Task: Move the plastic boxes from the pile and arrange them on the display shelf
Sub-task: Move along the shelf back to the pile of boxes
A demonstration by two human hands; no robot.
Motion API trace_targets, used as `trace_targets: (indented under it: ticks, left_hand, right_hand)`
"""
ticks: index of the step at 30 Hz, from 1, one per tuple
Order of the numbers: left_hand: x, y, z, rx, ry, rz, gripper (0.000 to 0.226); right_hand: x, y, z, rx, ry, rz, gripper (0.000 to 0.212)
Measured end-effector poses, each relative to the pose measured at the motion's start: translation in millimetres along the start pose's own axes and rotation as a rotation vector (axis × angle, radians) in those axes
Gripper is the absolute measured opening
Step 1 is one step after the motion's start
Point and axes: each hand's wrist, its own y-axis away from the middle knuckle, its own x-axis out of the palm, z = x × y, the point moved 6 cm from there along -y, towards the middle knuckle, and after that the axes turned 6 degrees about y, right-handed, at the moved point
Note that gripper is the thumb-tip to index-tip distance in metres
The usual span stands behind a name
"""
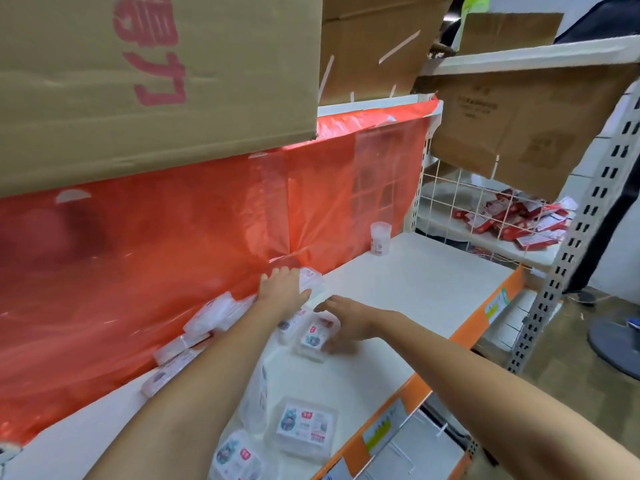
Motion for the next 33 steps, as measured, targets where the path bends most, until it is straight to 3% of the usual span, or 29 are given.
trace_targets:
  ticks: [10, 20, 27, 33]
  left_hand:
    - [18, -17, 5, -0.18, 0.044, -0.017, 0.062]
    - [24, -15, -1, -0.36, 0.058, -0.006, 0.056]
    - [9, -1, -16, -0.359, 0.148, -0.103, 0.075]
    - [-13, 39, -42, -0.348, 0.456, -0.303, 0.072]
  right_hand:
    - [0, -15, -7, -0.3, -0.026, 0.044, 0.065]
    - [-6, -17, -24, -0.658, 0.075, 0.096, 0.071]
    - [-9, -12, -49, -0.701, 0.088, 0.089, 0.071]
    - [-48, -14, -93, -0.567, -0.238, 0.017, 0.069]
